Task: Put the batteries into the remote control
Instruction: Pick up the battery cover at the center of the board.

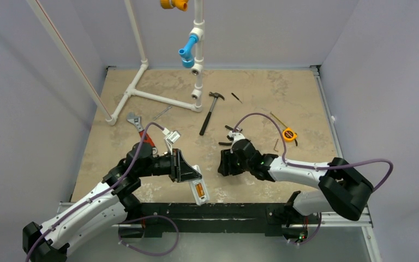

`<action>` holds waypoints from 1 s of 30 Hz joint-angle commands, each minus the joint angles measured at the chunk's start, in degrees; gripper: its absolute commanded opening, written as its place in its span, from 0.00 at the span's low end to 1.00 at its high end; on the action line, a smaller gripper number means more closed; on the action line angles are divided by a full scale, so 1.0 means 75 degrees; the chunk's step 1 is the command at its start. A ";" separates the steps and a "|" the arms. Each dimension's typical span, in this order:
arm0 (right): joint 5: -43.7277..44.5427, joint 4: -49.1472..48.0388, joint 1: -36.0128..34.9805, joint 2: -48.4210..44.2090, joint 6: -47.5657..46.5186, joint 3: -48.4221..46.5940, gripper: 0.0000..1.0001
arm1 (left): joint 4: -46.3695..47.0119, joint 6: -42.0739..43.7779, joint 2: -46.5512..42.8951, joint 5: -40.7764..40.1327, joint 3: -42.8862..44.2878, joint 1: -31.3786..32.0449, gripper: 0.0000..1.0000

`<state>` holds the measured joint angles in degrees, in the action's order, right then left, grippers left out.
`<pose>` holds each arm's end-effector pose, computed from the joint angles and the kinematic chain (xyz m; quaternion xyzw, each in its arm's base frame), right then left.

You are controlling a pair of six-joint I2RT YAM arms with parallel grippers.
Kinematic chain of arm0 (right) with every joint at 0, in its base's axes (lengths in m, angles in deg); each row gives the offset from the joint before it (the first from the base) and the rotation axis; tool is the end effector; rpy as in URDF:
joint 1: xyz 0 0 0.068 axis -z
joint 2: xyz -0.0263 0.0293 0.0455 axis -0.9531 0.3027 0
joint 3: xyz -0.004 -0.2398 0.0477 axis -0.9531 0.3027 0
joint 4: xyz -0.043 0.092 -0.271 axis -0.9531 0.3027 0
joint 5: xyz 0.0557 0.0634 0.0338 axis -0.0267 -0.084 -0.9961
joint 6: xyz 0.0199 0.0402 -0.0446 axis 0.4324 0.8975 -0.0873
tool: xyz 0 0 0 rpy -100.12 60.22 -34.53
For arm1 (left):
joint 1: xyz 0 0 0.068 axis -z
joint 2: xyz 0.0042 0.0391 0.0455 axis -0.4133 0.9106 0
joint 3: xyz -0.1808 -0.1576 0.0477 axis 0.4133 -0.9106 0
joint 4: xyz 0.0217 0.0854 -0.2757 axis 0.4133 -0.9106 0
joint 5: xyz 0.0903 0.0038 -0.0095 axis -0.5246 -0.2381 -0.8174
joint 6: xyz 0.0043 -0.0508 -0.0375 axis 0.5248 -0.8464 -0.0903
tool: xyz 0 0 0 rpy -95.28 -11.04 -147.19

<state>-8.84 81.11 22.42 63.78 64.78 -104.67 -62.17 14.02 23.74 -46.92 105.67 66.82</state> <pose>0.1804 0.2159 0.0976 -0.1141 0.9177 0.2641 0.2739 0.1439 -0.1683 0.2351 0.1118 0.7731 -0.5838 0.2214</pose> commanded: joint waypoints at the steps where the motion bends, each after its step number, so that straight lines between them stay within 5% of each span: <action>1: 0.0854 0.0501 -0.0007 0.0547 -0.0137 -0.0161 0.52 | -0.0001 0.0136 -0.0111 0.0017 0.0113 0.0011 0.00; 16: 0.0616 0.0047 0.0009 -0.0957 -0.1195 -0.0397 0.54 | 0.0045 0.0138 -0.0042 0.0016 0.0095 0.0011 0.00; 30: 0.1108 0.0771 0.0618 0.0054 -0.1068 -0.0978 0.54 | -0.0049 0.0135 -0.0135 0.0061 0.0065 0.0014 0.00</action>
<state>-2.97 87.49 26.71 63.54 57.39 -108.87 -64.14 14.61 23.42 -46.94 105.67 66.82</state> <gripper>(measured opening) 0.544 0.255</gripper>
